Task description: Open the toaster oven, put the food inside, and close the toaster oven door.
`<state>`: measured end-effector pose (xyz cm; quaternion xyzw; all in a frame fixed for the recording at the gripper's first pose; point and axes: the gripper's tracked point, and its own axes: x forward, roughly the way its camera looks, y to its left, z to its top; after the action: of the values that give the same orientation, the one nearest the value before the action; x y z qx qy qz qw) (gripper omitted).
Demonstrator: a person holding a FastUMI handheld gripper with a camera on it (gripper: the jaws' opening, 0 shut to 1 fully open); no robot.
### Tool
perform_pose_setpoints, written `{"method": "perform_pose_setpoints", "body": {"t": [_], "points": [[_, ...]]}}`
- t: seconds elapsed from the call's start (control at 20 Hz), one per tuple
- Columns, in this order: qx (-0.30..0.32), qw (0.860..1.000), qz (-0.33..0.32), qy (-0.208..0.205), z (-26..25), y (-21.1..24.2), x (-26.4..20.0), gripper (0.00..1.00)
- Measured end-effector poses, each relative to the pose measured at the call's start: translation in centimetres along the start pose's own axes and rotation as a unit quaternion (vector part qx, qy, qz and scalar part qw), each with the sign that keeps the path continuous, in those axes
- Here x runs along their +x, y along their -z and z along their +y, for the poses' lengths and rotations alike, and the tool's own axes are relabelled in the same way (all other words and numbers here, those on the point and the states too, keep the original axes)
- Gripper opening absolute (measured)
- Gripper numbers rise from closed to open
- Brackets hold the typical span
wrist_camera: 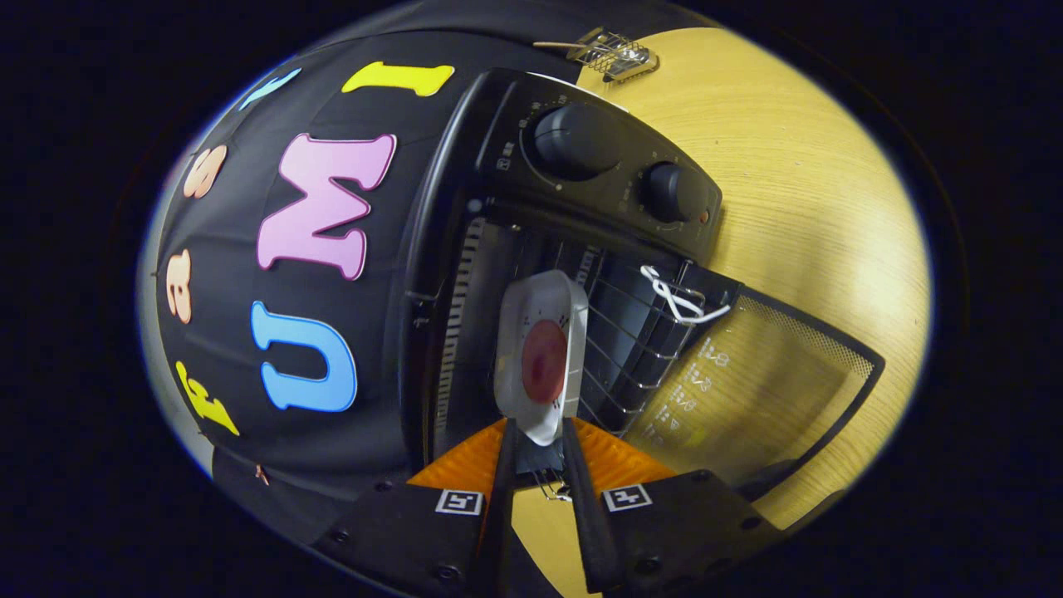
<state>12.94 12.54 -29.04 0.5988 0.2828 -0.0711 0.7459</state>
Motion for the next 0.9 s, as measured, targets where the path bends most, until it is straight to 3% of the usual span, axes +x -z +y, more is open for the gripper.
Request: {"method": "perform_pose_setpoints", "body": {"t": [0.15,0.3,0.55,0.9], "points": [[-0.026,1.000,0.014,-0.010,0.8,1.9,-2.1,0.38],[-0.064,0.998,0.024,-0.011,0.8,3.2,-4.6,0.96],[-0.191,0.981,0.020,0.011,0.4,4.4,-7.4,0.98],[-0.369,0.928,0.025,0.045,-2.5,5.8,-9.2,0.99]]}}
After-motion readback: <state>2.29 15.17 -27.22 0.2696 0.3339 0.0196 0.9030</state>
